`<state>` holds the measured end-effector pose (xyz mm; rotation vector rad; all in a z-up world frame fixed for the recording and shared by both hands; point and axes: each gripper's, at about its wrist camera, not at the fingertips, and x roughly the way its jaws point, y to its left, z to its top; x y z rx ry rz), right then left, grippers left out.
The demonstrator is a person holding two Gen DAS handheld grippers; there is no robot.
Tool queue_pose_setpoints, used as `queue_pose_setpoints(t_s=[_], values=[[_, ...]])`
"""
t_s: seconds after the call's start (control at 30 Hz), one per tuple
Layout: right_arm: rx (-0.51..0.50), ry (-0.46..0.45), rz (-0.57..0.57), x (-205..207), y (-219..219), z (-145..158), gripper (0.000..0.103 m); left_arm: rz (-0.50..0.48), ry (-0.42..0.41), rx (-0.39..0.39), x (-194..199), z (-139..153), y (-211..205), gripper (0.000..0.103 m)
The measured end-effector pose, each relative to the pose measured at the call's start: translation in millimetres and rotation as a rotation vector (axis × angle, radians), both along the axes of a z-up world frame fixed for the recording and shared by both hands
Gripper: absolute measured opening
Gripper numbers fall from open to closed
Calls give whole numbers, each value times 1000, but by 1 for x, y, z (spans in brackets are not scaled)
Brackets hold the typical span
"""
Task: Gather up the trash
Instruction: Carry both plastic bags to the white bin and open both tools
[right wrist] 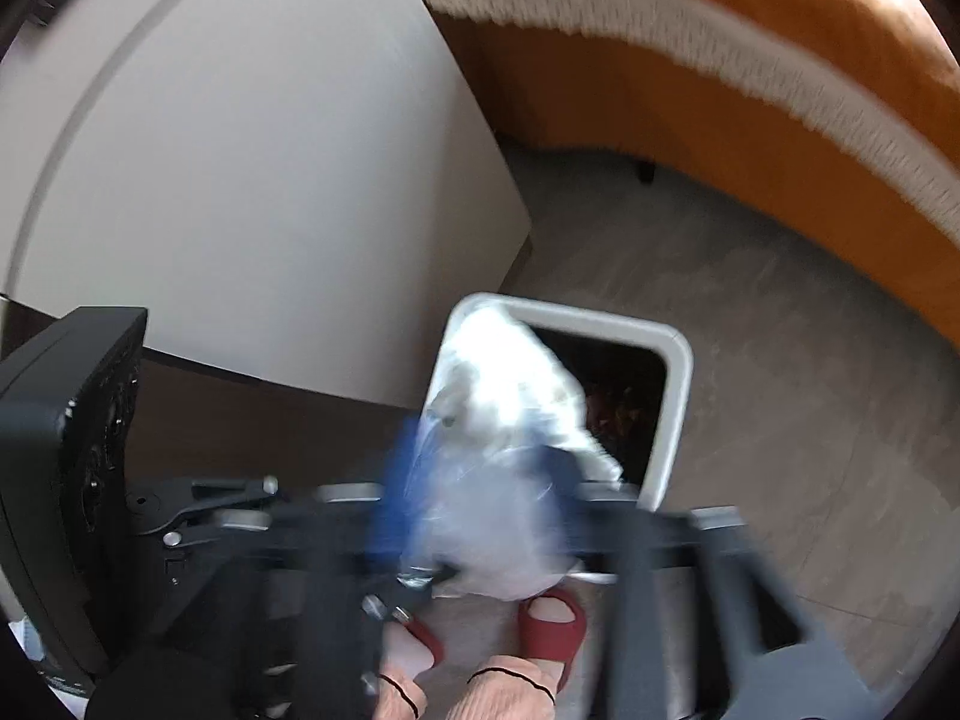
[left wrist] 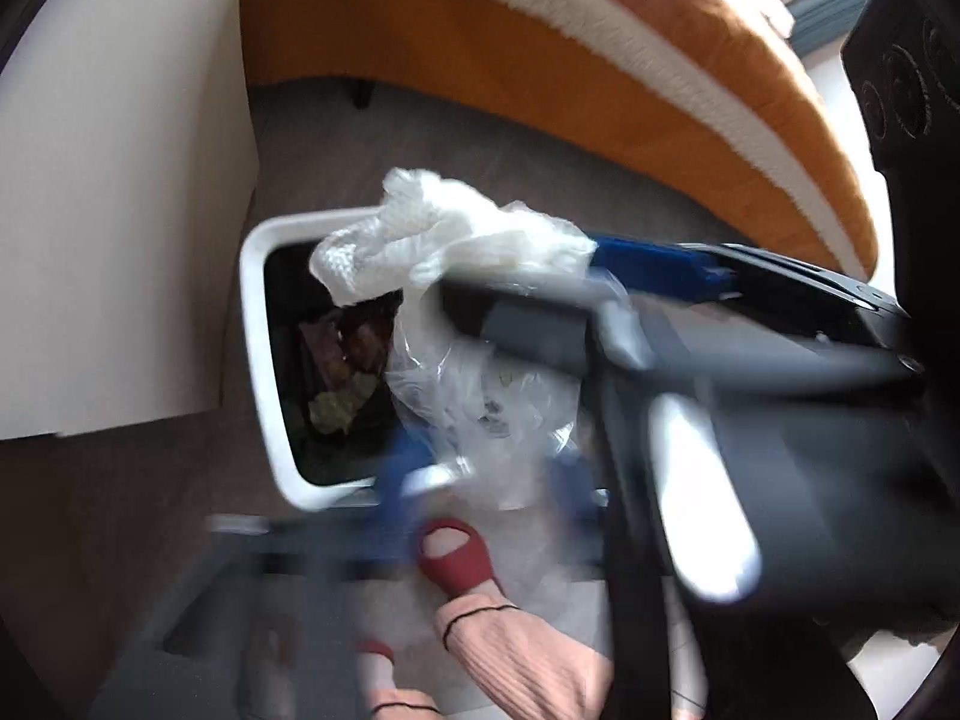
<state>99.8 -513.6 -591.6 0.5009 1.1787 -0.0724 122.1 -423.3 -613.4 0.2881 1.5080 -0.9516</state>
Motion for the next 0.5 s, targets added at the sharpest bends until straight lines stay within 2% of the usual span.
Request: queue_pose_setpoints(t_s=[0.03, 0.1, 0.2, 0.37, 0.5], values=[[-41, 8, 3, 0, -2, -12, 96, 29, -23, 25, 4, -11, 3, 98], [-9, 34, 24, -1, -4, -27, 98, 46, 13, 34, 11, -27, 7, 98], [-16, 51, 21, -3, -7, -41, 98, 60, 9, 59, 16, -42, 12, 98], [-37, 44, 17, -1, -7, -32, 98, 42, -9, 81, 16, -40, 10, 98], [-51, 28, 12, 4, -6, -12, 98, 47, -18, 70, 22, -21, 13, 98]])
